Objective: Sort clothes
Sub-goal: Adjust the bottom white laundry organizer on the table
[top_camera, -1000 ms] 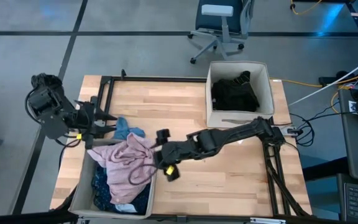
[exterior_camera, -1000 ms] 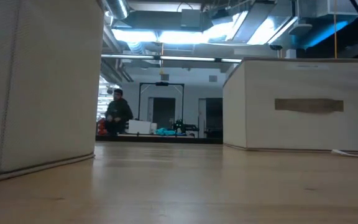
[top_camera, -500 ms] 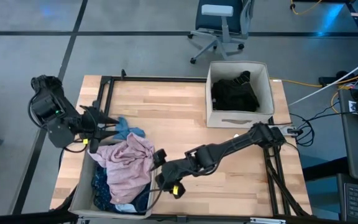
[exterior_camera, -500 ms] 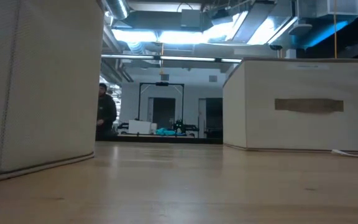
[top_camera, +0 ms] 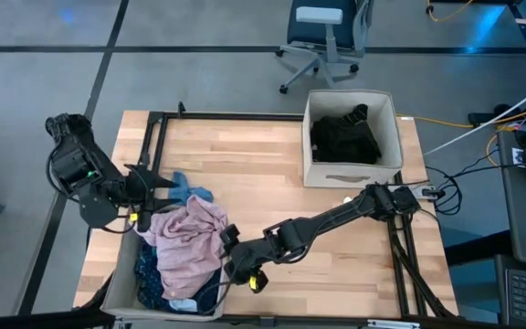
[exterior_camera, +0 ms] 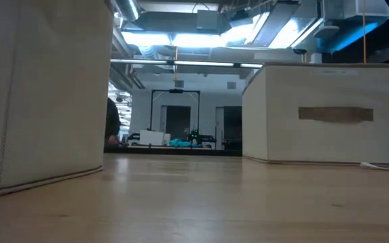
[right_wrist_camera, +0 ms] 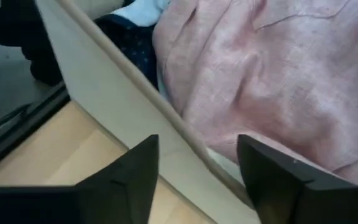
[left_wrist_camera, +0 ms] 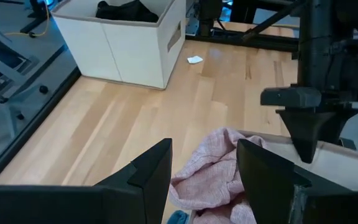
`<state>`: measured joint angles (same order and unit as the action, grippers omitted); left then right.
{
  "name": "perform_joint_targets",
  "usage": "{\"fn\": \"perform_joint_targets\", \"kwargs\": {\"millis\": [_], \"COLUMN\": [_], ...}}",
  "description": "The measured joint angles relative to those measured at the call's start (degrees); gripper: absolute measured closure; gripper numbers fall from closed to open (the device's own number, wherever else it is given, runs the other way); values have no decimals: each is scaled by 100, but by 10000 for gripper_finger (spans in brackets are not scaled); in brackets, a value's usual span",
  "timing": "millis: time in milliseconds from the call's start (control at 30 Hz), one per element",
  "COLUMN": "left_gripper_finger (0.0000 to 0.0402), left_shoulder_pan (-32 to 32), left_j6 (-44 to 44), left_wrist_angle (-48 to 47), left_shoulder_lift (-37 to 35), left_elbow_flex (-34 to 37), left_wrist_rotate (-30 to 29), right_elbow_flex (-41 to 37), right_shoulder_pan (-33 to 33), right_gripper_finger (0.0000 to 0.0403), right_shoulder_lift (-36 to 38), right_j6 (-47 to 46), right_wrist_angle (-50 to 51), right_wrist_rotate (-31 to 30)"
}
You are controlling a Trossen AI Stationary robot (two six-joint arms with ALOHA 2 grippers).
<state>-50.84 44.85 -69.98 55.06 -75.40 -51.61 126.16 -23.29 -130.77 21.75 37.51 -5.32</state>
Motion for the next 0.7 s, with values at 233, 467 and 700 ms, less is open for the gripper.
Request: {"fn": "perform_joint_targets", "kwargs": {"millis": [233, 467, 700], "left_gripper_finger": [231, 231, 231], "left_shoulder_pan": [-1, -1, -1], "left_j6": [11, -78, -181], "left_wrist_angle": [-8, -13, -13], "left_shoulder_lift": [112, 147, 147], "left_elbow_flex": [1, 1, -1], "left_wrist_rotate": [38, 39, 41], "right_elbow_flex": [6, 155, 561], "right_shoulder_pan": [8, 15, -34], "right_gripper_finger": [302, 384, 396], "right_shoulder_lift": [5, 4, 20], "right_j6": [394, 891, 574], "right_wrist_angle": [79, 563, 1748], "right_wrist_rotate": [-557, -1075, -1219]}}
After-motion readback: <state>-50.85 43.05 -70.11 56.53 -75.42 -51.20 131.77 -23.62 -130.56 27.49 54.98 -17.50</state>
